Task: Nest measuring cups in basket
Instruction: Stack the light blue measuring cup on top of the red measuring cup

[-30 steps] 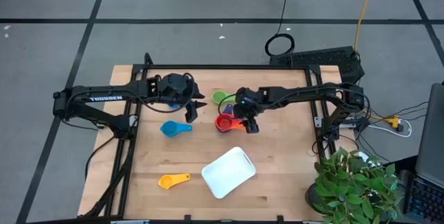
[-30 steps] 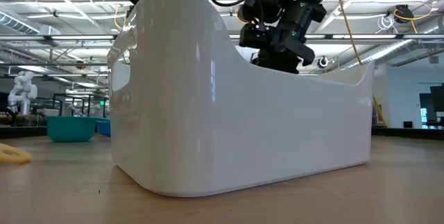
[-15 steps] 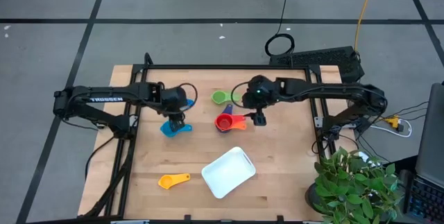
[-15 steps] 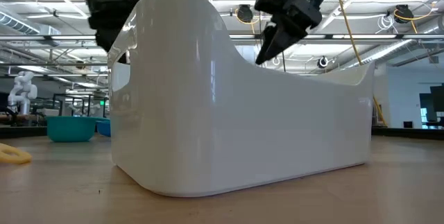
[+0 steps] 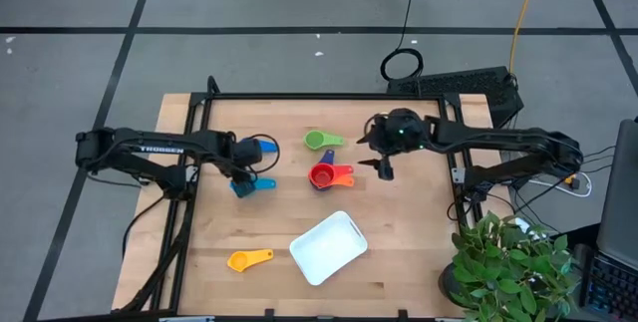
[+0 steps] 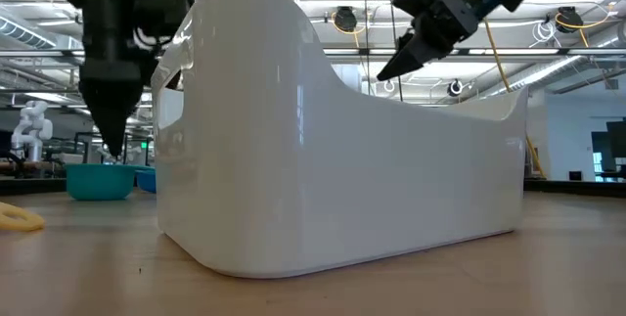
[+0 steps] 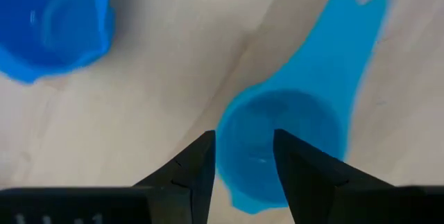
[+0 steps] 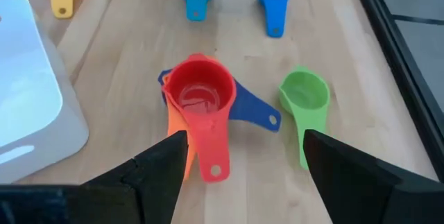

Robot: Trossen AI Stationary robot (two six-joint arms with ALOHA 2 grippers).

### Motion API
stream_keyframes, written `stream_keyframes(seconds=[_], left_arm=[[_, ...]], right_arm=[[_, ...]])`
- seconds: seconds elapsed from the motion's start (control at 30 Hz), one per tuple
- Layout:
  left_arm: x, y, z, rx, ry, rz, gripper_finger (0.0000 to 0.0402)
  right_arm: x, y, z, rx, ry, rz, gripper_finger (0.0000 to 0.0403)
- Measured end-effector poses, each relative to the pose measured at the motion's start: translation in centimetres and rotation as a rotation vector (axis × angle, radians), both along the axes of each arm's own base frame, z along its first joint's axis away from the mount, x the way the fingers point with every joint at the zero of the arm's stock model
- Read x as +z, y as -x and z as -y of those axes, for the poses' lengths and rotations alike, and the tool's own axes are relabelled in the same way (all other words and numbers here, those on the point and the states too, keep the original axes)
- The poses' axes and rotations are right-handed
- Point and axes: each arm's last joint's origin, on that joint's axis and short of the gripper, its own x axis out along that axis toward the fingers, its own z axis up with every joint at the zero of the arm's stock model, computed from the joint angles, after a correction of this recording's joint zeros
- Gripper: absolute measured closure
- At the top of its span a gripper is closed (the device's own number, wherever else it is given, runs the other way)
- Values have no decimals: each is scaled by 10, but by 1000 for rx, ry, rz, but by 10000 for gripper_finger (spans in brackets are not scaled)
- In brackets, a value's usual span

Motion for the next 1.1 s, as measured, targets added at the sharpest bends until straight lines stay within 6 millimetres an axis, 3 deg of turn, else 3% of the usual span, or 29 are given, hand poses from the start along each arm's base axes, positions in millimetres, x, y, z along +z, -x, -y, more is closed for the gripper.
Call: stream_keyframes(seconds=[0.2, 0.6, 0.9, 1.1], left_arm=[[-15, 13, -9, 53, 26, -45, 252], [-17, 10, -14, 96, 27, 3, 259], [-27, 4, -15, 118, 39, -37, 321], [-28, -1, -17, 152, 63, 2, 389]], right_arm=[[-8, 10, 1, -30, -14, 21, 126], [-9, 11, 3, -31, -6, 21, 126], [-9, 11, 3, -30, -5, 21, 126], [-9, 11, 3, -29, -2, 20, 126]])
